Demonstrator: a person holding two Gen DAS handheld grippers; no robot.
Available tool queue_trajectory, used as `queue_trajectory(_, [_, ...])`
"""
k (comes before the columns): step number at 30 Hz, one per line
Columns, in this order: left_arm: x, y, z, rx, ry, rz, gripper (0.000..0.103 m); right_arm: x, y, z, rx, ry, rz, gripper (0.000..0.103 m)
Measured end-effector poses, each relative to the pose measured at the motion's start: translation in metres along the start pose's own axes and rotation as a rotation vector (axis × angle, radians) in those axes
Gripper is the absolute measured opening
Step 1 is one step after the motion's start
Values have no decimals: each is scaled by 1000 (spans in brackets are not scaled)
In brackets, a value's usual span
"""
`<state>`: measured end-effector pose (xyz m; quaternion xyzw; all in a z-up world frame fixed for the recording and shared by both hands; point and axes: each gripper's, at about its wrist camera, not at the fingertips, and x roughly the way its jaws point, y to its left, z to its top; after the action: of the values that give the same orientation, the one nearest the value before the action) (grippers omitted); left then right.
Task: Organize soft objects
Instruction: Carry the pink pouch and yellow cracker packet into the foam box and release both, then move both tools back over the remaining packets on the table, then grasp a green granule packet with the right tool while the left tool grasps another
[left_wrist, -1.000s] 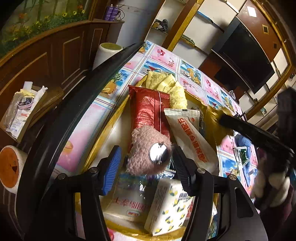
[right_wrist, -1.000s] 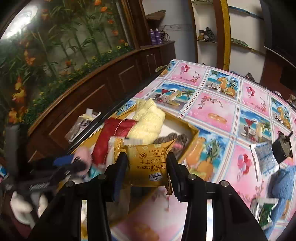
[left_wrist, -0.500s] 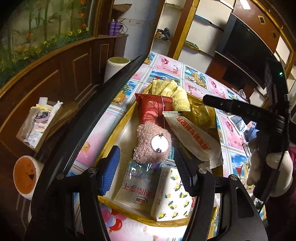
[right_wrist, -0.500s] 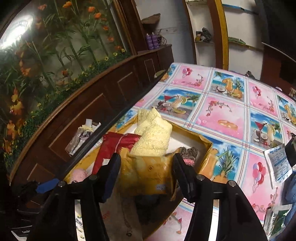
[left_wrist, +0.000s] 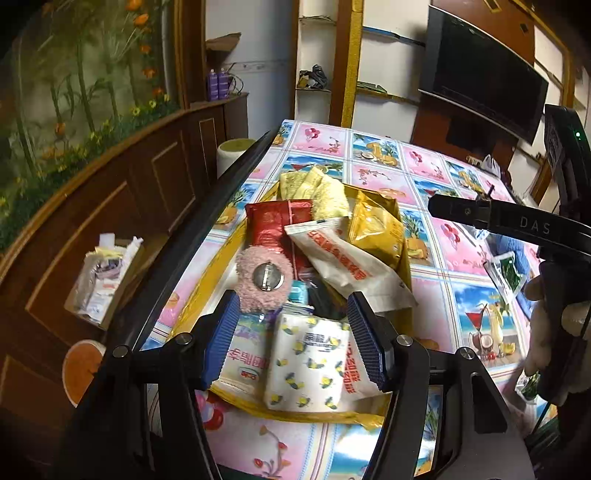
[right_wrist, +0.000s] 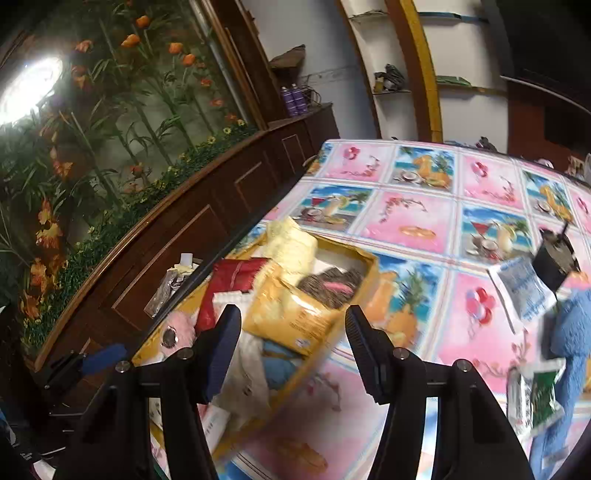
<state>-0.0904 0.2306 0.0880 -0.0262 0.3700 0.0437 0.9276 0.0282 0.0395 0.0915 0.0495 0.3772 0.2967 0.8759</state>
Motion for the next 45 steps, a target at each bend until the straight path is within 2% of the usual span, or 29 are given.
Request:
queue_trajectory(5, [-9,-28,-5,77,-8,29,61,-22,-33,-17,69,-13,-16,59])
queue_trajectory(17, [-23,-86,-15,209,-1,16,61,-72,-90,-44,187,-72,-52,59])
queue_trajectory(20, [-26,-97,-17,224,20,-45,61,-84,-108,-50,211,-92,-73,59])
queue_trajectory(24, [-18,-116,-23,229,95,-200,61,-107,-141,-58,264,-125,-138,59])
queue_trajectory(31, [16,-166,-44,268,217,-337,61,-143,-203,-70,375,-161,-270,59])
queue_trajectory(34, [31,-181,-50,283,255,-362,61,-145,-214,-73,395,-153,-275,59])
queue_trajectory(36, [41,-187,-54,294,274,-362,61,-140,-212,-72,381,-140,-230,59])
queue_trajectory(39, [58,-188,-59,292,315,-354,61,-121,-192,-62,300,-85,-151,59])
queue_trajectory(42, [57,-189,-61,307,299,-346,61,-98,-177,-52,218,-24,-127,59])
queue_trajectory(44, [57,-186,-60,291,296,-369,68,-77,-169,-45,167,20,-159,59])
queue_trajectory(45, [58,-184,-60,267,299,-412,80,-67,-169,-43,154,42,-161,59])
